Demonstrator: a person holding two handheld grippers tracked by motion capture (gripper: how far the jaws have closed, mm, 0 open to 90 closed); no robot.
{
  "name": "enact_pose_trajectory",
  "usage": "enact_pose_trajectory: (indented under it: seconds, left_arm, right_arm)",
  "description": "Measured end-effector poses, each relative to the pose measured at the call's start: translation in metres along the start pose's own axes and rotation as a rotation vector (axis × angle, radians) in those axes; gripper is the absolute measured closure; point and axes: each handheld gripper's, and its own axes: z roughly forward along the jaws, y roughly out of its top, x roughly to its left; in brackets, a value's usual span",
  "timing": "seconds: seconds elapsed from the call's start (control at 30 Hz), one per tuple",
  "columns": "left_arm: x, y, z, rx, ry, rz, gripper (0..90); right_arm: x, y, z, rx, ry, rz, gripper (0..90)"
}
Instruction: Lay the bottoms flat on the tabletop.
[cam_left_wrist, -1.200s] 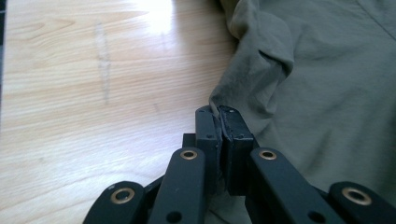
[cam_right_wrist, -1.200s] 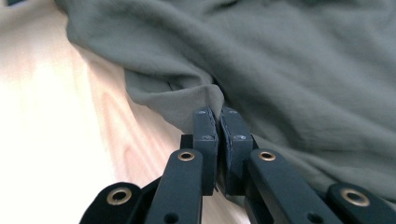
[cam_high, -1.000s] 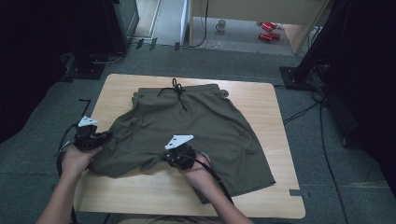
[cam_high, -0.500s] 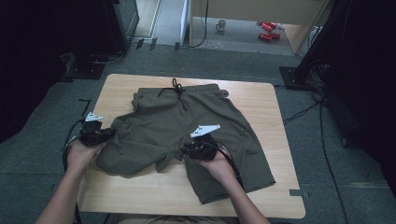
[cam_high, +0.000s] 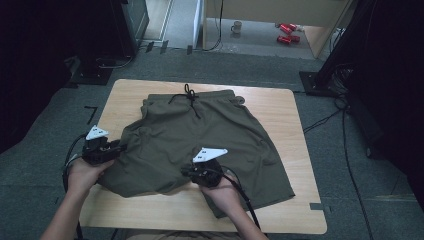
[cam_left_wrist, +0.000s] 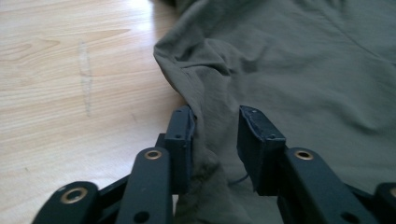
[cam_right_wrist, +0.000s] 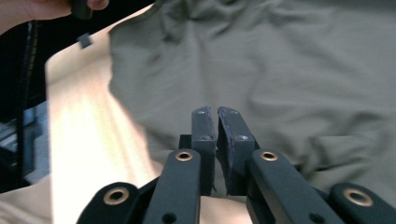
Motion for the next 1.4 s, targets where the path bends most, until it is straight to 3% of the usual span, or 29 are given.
enact_pose_trajectory:
  seconds: [0.27, 0.4, 0.53, 0.63, 0.77, 0.93, 1.17, 1.4]
  left_arm:
    - [-0.001, -0.010, -0.016, -0.018, 0.001, -0.024, 60.5]
    - [0.000, -0.014, -0.017, -0.026, -0.004, -0.046, 59.7]
    - [-0.003, -0.016, -0.018, -0.026, -0.012, -0.034, 58.5]
    - [-0.007, -0.017, -0.019, -0.037, -0.045, -0.033, 58.4]
    - [-0.014, -0.023, -0.009, -0.001, -0.054, 0.003, 58.3]
    - [-0.015, -0.028, 0.009, 0.040, -0.056, 0.017, 57.3]
    - [-0.012, -0.031, 0.023, 0.069, -0.041, 0.009, 56.4]
    - [-0.011, -0.034, 0.027, 0.103, -0.009, 0.026, 55.8]
  right_arm:
    - [0.030, -0.011, 0.024, 0.030, 0.048, -0.040, 87.7]
    - [0.036, -0.017, 0.042, 0.057, 0.035, -0.066, 88.9]
    - [0.038, -0.023, 0.058, 0.099, 0.019, -0.082, 88.8]
    - [0.037, -0.025, 0.062, 0.090, -0.004, -0.091, 88.7]
    - [0.037, -0.023, 0.064, 0.068, -0.023, -0.073, 87.2]
    - [0.035, -0.026, 0.072, 0.081, -0.039, -0.078, 87.3]
    - [0.038, -0.025, 0.077, 0.056, -0.068, -0.064, 81.9]
    - [0.043, -0.028, 0.076, 0.060, -0.079, -0.110, 81.9]
